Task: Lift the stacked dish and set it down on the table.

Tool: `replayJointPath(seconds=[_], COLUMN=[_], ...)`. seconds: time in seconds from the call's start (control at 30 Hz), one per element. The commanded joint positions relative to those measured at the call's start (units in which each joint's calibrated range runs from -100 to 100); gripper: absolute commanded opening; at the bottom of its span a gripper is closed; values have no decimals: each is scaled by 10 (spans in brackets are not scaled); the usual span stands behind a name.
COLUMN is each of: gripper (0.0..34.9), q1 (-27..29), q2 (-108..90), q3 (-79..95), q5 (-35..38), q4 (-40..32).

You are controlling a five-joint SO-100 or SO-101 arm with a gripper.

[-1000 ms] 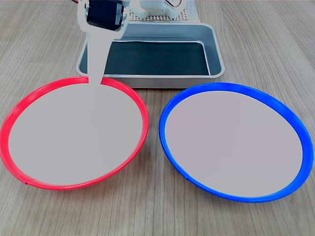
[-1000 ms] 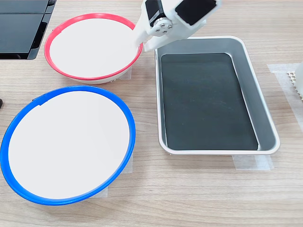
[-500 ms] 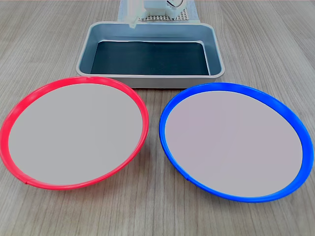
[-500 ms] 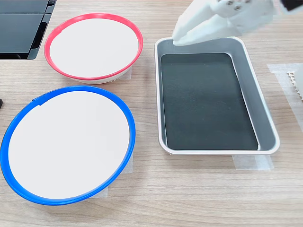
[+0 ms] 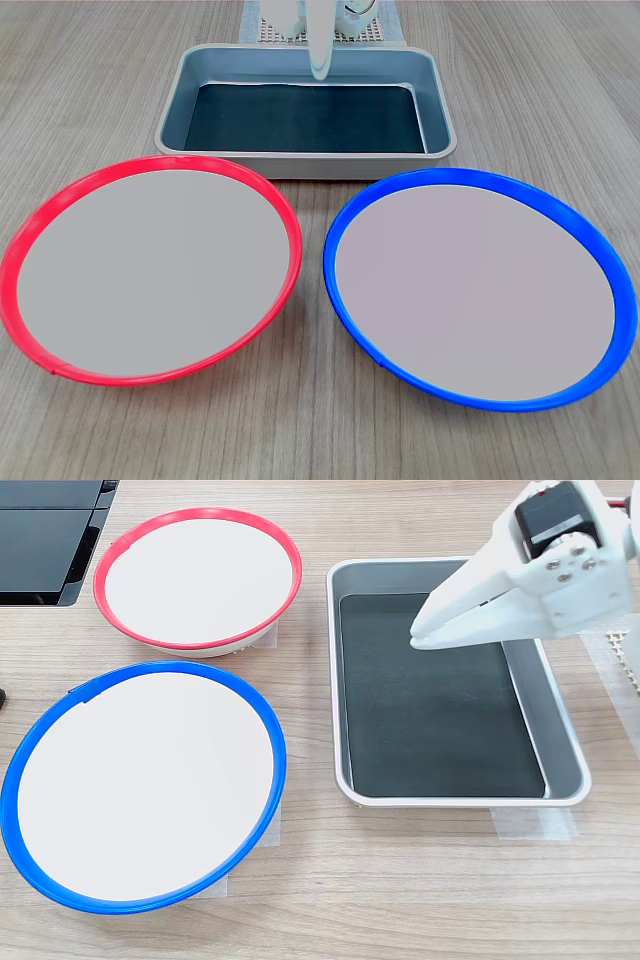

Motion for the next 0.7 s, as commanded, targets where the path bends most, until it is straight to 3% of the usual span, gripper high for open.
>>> replayJointPath(seconds=[0.0,0.67], gripper=[0,3], q1=[15,19], q2=[-3,-4], q3=[0,0], q5=[-5,-4], q4=[32,32])
